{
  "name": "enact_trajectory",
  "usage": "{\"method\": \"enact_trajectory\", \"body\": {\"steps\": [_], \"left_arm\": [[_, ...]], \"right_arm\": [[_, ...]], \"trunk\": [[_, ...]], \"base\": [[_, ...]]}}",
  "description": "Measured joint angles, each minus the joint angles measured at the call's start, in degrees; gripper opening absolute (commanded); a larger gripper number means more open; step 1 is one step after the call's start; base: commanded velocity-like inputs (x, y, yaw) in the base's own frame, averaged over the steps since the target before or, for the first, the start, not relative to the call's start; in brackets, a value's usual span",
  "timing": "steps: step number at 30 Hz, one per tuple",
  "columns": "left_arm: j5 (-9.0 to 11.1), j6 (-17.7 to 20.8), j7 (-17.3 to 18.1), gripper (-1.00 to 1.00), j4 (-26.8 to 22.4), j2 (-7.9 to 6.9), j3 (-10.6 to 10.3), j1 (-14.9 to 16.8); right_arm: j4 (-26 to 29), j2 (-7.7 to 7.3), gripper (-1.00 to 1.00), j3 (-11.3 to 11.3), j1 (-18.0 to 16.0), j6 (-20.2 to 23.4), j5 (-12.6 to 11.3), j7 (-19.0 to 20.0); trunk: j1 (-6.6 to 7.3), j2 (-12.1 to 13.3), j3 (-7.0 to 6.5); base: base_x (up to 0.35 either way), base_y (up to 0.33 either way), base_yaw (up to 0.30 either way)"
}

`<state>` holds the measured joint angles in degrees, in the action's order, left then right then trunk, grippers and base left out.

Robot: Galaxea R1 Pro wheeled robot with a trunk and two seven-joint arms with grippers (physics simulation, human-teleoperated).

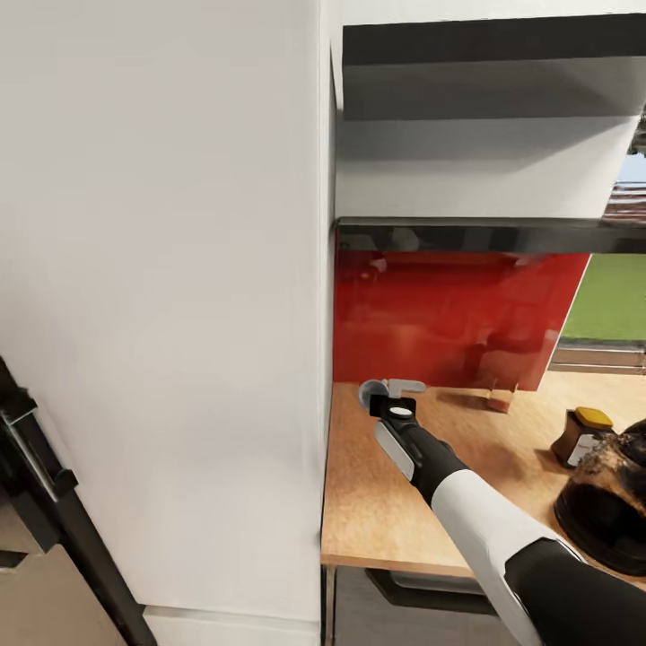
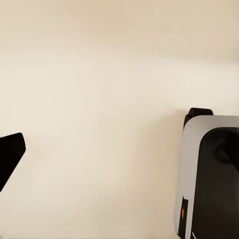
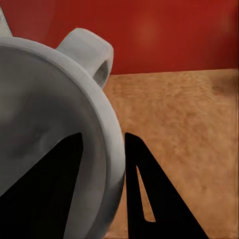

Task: Set up a coffee station on the kitchen countertop: keep the coffee maker on the countertop, move the bottle of coffee from the kitchen shelf to the counter next to the coffee maker, place a paper coffee filter on top of the coffee maker, put the saucer next to the coffee maker with the coffee cup on the saucer, and place the electric kettle next to the coffee maker.

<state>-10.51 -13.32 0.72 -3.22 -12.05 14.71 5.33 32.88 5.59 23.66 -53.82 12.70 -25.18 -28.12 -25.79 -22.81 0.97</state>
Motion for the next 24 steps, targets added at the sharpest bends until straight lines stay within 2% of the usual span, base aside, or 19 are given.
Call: {"method": "enact_trajectory", "body": {"steps": [11, 20, 24], "left_arm": [[0.0, 0.0, 0.0, 1.00, 0.0, 0.02, 0.0, 0.0], [0.1, 0.0, 0.0, 1.00, 0.0, 0.10, 0.0, 0.1], [0.1, 0.0, 0.0, 1.00, -0.1, 0.11, 0.2, 0.1]], "right_arm": [[0.0, 0.03, -1.00, 0.1, 0.0, -0.1, -0.1, 0.0], [0.1, 0.13, -1.00, 0.1, 0.0, -0.1, -0.1, 0.0], [0.1, 0.14, -1.00, 0.0, 0.0, 0.0, 0.0, 0.0]], "trunk": [[0.00, 0.0, 0.00], [0.00, 0.0, 0.00], [0.02, 0.0, 0.00]], "base": [[-0.336, -0.076, 0.000], [-0.320, -0.145, 0.000], [-0.317, 0.042, 0.000]]}}
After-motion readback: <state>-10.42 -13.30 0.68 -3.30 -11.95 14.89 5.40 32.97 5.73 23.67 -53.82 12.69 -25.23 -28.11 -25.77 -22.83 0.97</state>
